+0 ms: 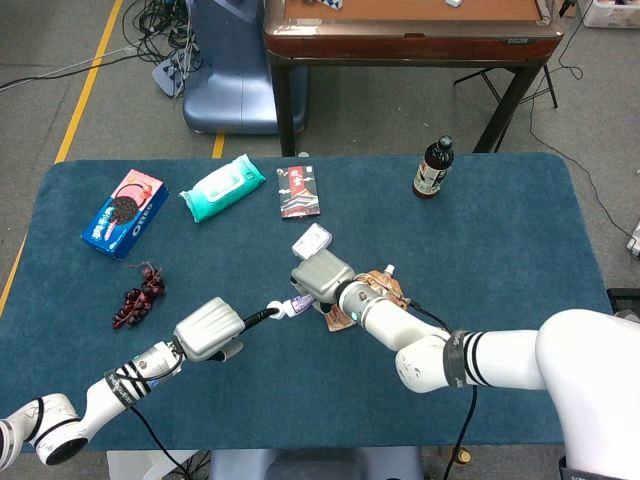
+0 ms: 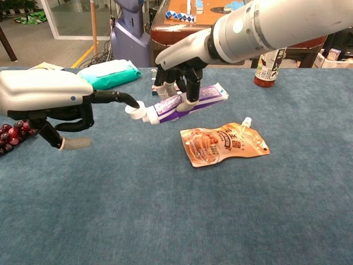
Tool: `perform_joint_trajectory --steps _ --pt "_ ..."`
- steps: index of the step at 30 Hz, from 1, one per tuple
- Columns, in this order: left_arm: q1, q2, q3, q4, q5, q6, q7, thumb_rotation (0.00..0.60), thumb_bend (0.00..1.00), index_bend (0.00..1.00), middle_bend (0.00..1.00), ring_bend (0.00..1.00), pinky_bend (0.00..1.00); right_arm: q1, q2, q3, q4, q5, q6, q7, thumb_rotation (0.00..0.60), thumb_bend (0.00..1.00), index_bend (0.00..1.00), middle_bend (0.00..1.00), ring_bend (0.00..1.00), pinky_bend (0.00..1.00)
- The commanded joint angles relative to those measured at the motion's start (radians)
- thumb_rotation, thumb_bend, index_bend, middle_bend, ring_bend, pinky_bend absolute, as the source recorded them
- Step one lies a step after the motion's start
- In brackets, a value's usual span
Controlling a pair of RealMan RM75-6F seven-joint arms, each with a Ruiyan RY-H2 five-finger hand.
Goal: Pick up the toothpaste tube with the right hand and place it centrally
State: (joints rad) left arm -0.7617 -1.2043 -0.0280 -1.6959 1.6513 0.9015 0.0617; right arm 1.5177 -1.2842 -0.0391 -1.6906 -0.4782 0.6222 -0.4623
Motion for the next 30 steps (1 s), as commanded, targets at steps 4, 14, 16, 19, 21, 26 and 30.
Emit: perform_joint_trajectory --steps 4,14,16,19,21,26,30 --pt "0.000 0.002 0.002 0.004 -0.012 0.004 0.001 0.600 0.38 0.09 0.88 0.89 0.90 -0.018 0.007 0.012 0.002 -0.024 0.003 0.027 0.600 0.95 0.95 0.85 0.72 0.52" --pt "-0.001 -0.004 0.010 0.010 -0.025 0.006 0.004 0.600 0.38 0.09 0.88 0.89 0.90 -0.038 0.016 0.035 0.003 -0.055 0.006 0.064 0.600 0.96 0.95 0.85 0.72 0.52" --pt "-0.002 -0.007 0.007 0.010 -0.029 0.011 0.005 0.600 0.38 0.09 0.88 0.88 0.90 -0.044 0.012 0.040 0.003 -0.061 0.008 0.072 0.600 0.96 0.95 0.85 0.72 0.52" --pt "0.004 -0.010 0.005 0.012 -0.032 0.027 0.006 0.600 0.38 0.09 0.86 0.87 0.89 -0.054 0.012 0.043 0.004 -0.067 0.011 0.084 0.600 0.96 0.95 0.85 0.72 0.52" --pt "0.016 -0.009 0.004 0.015 -0.037 0.047 0.006 0.600 0.38 0.09 0.84 0.84 0.88 -0.068 0.018 0.047 0.002 -0.074 0.011 0.099 0.600 0.96 0.95 0.85 0.72 0.52" --pt "0.060 -0.002 -0.003 0.027 -0.084 0.105 -0.044 0.600 0.38 0.07 0.72 0.70 0.84 -0.114 0.040 0.063 0.002 -0.104 0.004 0.159 0.600 0.96 0.95 0.85 0.72 0.54" --pt "0.102 0.006 -0.015 0.025 -0.137 0.152 -0.109 0.600 0.38 0.06 0.54 0.55 0.75 -0.174 0.046 0.103 -0.007 -0.149 0.005 0.248 0.600 0.96 0.95 0.85 0.72 0.56"
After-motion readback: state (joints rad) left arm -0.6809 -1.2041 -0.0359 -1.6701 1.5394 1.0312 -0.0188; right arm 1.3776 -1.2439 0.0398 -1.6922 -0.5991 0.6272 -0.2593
